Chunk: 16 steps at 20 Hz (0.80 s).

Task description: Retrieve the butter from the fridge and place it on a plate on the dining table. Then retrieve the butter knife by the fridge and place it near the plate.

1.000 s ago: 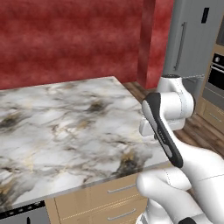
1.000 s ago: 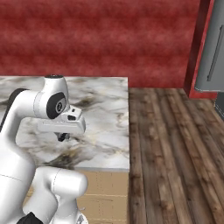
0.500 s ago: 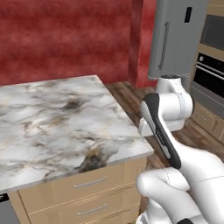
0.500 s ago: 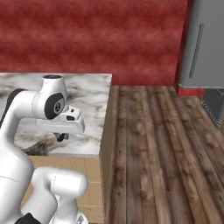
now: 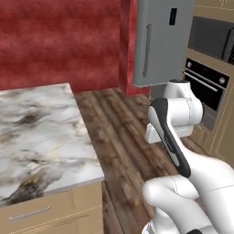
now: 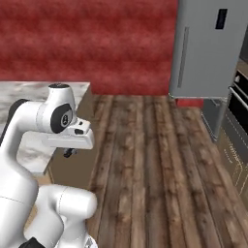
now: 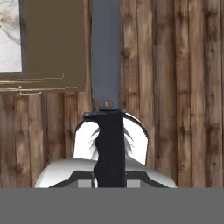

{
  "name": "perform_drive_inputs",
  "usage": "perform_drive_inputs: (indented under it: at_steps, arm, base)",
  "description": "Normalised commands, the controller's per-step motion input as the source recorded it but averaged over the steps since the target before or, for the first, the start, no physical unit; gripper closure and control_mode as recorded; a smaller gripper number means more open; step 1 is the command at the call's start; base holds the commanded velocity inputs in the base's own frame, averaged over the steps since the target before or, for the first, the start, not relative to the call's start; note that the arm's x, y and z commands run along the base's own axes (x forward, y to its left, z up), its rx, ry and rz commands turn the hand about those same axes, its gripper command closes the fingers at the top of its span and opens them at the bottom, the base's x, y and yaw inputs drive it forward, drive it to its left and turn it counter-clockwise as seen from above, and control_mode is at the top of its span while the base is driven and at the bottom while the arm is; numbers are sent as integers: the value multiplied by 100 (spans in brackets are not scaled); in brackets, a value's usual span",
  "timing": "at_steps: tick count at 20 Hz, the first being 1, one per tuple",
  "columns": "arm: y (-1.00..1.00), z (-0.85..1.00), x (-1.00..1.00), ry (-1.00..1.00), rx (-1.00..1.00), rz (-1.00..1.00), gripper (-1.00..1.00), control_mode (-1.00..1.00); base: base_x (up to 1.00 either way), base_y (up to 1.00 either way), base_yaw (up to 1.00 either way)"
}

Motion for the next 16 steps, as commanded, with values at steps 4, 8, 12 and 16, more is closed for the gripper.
perform_drive_inputs:
  at_steps: [4, 8, 12, 16]
  arm:
    - [0, 0, 0, 0, 0, 0, 100, 100]
    - [0, 0, 0, 0, 0, 0, 100, 100]
    - [0, 0, 0, 0, 0, 0, 100, 100]
    - [0, 0, 0, 0, 0, 0, 100, 100]
  base:
    - [59, -77, 13]
    - [93, -34, 30]
    - [98, -23, 29]
    - [85, -18, 8]
